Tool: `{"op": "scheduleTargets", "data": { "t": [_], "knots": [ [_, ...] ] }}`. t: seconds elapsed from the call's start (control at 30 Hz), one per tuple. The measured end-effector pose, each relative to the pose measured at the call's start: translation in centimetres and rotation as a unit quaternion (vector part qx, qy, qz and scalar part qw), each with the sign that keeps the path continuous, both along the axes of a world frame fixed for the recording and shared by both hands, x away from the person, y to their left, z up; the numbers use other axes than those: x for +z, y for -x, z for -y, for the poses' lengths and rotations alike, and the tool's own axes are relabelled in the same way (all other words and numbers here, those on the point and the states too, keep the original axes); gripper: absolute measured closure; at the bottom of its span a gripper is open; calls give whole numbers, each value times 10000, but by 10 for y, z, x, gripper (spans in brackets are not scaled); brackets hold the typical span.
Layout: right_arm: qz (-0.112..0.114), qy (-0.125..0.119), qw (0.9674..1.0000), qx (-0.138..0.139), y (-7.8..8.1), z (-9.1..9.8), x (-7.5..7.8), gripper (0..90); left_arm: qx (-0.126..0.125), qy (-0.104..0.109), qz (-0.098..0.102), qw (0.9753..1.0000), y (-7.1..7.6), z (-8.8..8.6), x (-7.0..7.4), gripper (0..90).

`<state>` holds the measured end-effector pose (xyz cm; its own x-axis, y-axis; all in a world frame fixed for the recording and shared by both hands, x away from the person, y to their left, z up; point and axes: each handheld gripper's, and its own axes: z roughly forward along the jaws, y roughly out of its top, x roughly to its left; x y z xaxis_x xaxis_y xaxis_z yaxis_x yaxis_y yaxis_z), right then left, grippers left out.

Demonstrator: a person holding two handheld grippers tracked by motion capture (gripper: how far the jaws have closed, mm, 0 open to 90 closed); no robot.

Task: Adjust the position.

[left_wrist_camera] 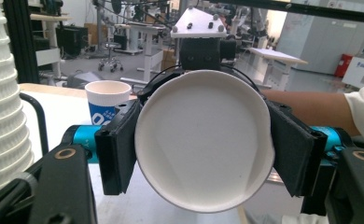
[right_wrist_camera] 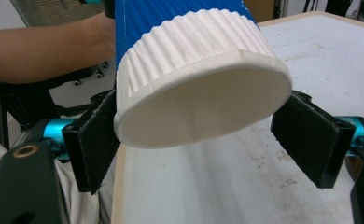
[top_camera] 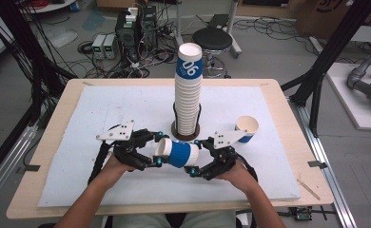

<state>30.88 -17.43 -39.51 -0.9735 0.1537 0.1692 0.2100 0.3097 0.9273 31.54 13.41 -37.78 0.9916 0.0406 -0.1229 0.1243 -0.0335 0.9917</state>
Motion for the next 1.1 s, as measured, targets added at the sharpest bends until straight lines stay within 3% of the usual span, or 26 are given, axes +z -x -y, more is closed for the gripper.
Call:
{"op": "scheduleTargets", "data": {
  "t": [0.27,0.43,0.9,0.97,1.1],
  "knots": [
    [87,-138,9997,179,-1,5,3,262,-39,87,-13,10000,0,-1,0,323],
    [73,-119,9997,192,-1,6,3,289,-38,33,8,10000,0,0,0,324],
    [-34,242,9996,155,-4,9,5,333,228,-596,-12,9980,2,3,-1,269],
    [-27,273,9995,129,-4,10,6,332,403,-784,-214,9959,1,2,3,234],
    [-42,306,9995,75,-5,14,9,332,529,-862,-197,9947,2,-2,10,217]
  ]
}}
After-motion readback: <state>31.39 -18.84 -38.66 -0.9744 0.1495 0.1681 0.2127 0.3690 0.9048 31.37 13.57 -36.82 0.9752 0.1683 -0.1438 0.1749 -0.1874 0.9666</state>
